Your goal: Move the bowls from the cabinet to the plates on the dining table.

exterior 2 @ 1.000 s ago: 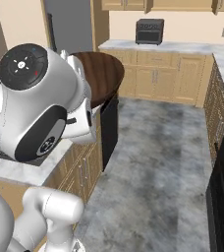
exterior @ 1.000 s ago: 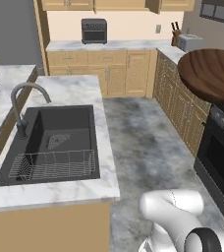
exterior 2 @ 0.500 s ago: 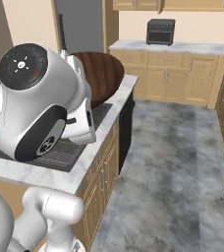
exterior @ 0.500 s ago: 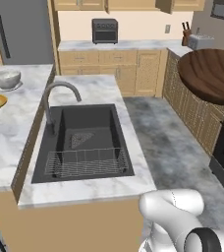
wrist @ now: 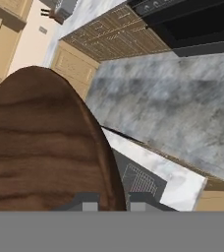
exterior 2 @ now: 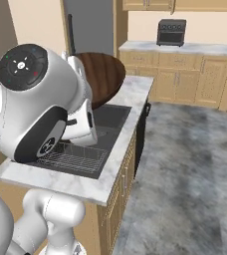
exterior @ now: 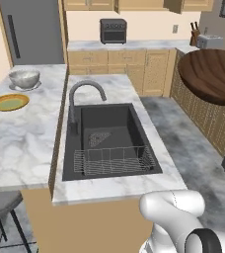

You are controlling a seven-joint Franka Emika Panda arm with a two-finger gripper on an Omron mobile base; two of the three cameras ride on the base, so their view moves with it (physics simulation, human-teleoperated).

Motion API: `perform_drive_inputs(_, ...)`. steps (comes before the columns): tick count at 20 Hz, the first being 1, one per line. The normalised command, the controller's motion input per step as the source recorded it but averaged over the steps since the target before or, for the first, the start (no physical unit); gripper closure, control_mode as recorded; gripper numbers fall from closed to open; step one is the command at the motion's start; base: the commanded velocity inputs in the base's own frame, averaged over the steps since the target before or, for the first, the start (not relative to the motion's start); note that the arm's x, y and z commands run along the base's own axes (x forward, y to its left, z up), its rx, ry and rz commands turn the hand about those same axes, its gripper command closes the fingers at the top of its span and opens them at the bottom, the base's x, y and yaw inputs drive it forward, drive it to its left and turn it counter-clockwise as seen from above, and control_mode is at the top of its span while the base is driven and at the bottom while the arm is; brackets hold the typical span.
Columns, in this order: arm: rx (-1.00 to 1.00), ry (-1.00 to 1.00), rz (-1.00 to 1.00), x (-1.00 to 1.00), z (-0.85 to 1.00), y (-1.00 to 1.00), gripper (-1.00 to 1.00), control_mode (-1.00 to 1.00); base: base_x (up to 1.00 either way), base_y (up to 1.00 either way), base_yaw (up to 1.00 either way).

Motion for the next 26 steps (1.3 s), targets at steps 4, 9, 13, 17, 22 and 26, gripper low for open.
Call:
perform_drive_inputs(4, 0.0, 0.0, 0.0, 0.0, 0.0, 0.0, 1.0, 1.0, -0.09, 0.62, 0.0)
perform_drive_inputs(9, 0.0, 0.0, 0.0, 0.0, 0.0, 0.0, 1.0, 1.0, -0.09, 0.62, 0.0)
perform_drive_inputs(13, 0.0, 0.0, 0.0, 0.0, 0.0, 0.0, 1.0, 1.0, -0.09, 0.62, 0.0)
perform_drive_inputs(17, 0.0, 0.0, 0.0, 0.0, 0.0, 0.0, 1.0, 1.0, 0.07, 0.62, -0.01)
perform_drive_inputs(22, 0.0, 0.0, 0.0, 0.0, 0.0, 0.0, 1.0, 1.0, 0.13, 0.61, -0.02)
perform_drive_inputs(26, 0.0, 0.0, 0.0, 0.0, 0.0, 0.0, 1.0, 1.0, 0.13, 0.62, -0.02)
